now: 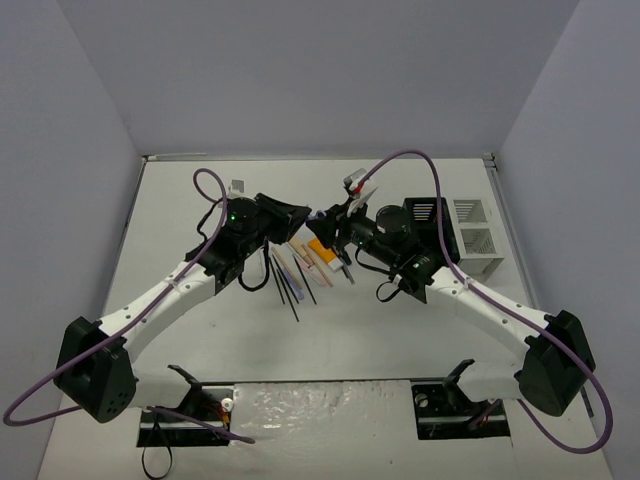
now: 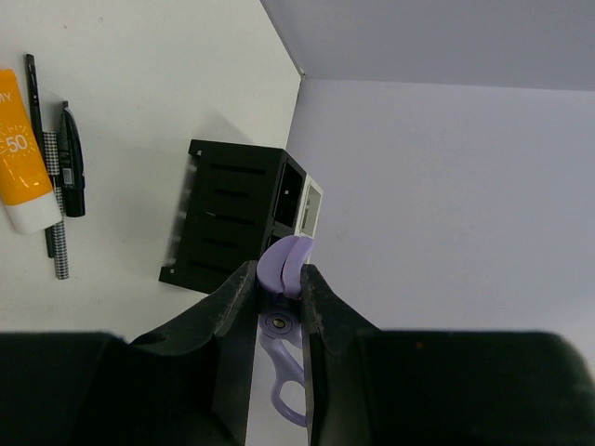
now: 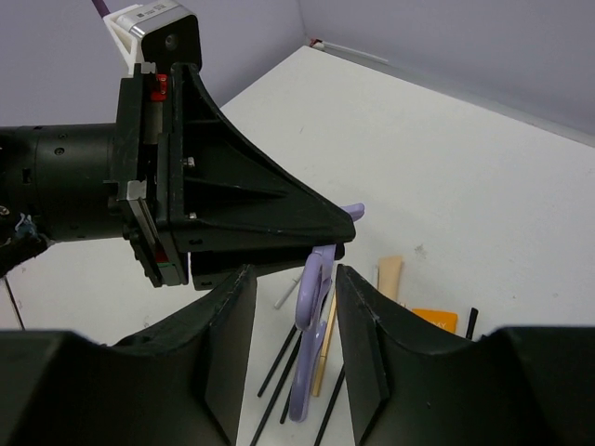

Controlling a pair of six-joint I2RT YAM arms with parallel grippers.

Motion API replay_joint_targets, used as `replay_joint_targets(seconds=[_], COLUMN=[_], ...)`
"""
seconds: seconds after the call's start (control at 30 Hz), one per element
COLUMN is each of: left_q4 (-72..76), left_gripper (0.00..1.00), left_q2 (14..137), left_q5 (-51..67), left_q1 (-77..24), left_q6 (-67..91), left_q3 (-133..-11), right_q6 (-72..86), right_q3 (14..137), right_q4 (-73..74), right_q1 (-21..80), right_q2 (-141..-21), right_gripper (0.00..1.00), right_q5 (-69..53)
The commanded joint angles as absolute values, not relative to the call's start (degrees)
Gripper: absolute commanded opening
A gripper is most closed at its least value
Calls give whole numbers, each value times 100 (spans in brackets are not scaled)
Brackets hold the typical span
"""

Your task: Organize the makeup

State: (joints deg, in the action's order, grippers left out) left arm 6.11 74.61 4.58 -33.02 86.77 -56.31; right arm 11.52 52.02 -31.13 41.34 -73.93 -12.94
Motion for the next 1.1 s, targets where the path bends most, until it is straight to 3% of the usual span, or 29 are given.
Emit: replay_joint_targets(seconds=[0.0, 0.17, 0.4, 0.5, 0.57, 0.7, 0.77, 0.87, 1.0, 1.07], left_q4=[1143, 1178, 1372, 1363, 1371, 1404, 1392, 1301, 958, 750], left_gripper=[0, 0, 0, 0, 8, 34, 55, 79, 95, 97], left_q2=[7163, 7170, 7206, 7244, 7277, 7287, 7267, 7224, 7082, 6971], left_q5=[325, 324, 328, 344, 386, 404, 396, 343, 140, 123], left_q1=[-3357, -3373, -3409, -3428, -3428, -3428, -3423, -3419, -3344, -3219], left_q6=[8859, 8903, 9048, 9044, 9044, 9027, 8985, 8877, 8481, 8343], left_q3=[-5704, -5704, -5544, -5536, -5511, -5421, -5346, -5300, -5317, -5334], right_q6=[1137, 1143, 1092, 1088, 1047, 981, 948, 844, 619, 555], right_q3=[5200, 5161, 5194, 5177, 5177, 5257, 5332, 5563, 5892, 6053], right_q4=[-3791, -3804, -3695, -3654, -3605, -3370, -3100, -2613, -1618, -1149], right_q1=[4192, 4203, 4201, 4201, 4201, 4201, 4201, 4210, 4199, 4175], right_q2=[-7313, -7316, -7287, -7206, -7164, -7050, -6978, -6873, -6705, -6619], right_gripper=[34, 27, 4, 0, 0, 0, 0, 0, 0, 0], right_q5=[-1093, -1003, -805, -763, -713, -646, -580, -399, 255, 541])
